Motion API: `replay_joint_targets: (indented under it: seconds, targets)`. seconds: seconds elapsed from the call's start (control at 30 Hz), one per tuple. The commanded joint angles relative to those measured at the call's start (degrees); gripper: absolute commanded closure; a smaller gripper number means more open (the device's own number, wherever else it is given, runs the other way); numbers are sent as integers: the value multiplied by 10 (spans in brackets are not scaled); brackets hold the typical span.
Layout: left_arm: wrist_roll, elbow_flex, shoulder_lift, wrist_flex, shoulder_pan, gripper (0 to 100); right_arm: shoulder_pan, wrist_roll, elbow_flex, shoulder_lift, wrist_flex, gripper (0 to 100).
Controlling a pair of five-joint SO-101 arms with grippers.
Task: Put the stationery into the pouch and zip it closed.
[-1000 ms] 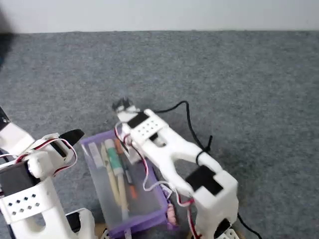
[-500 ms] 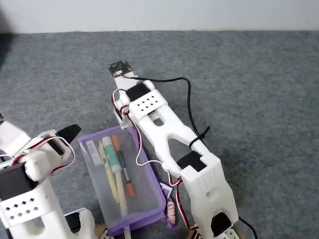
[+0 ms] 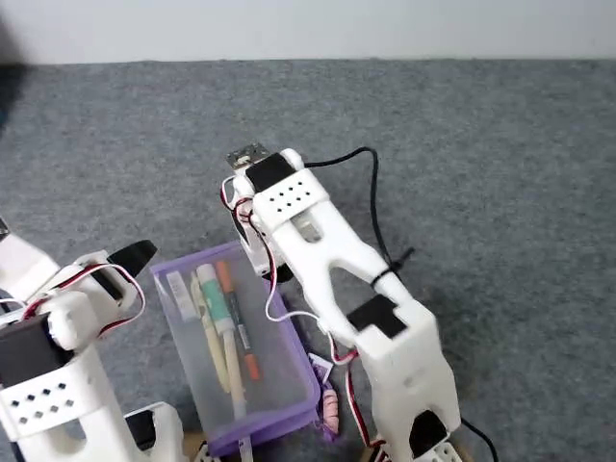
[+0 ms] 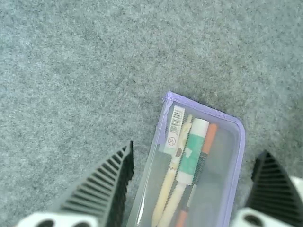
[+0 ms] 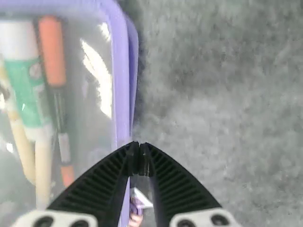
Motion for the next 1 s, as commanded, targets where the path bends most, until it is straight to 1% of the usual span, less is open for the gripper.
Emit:
replay_joint_targets:
  seconds: [0.0,0.1,0.23,0.4,0.53,0.73,0.97]
  targets:
    - [-4,-25,-9,1,-3,622,-26,1,78,-105,25,991]
    - [-4,-24,-9,2,-3,622,-47,-3,167,-176,24,991]
    - [-4,-24,-9,2,-3,622,-79,-35,280,-272,23,991]
    - [-4,-24,-9,1,-3,622,-133,-38,421,-381,20,991]
    - [-4,-24,-9,2,-3,622,-169,-58,490,-451,2,991]
    - [-4,-24,-9,2,-3,622,-244,-93,577,-510,-44,991]
    - [-4,-24,-9,3,-3,622,-322,-137,652,-517,-114,991]
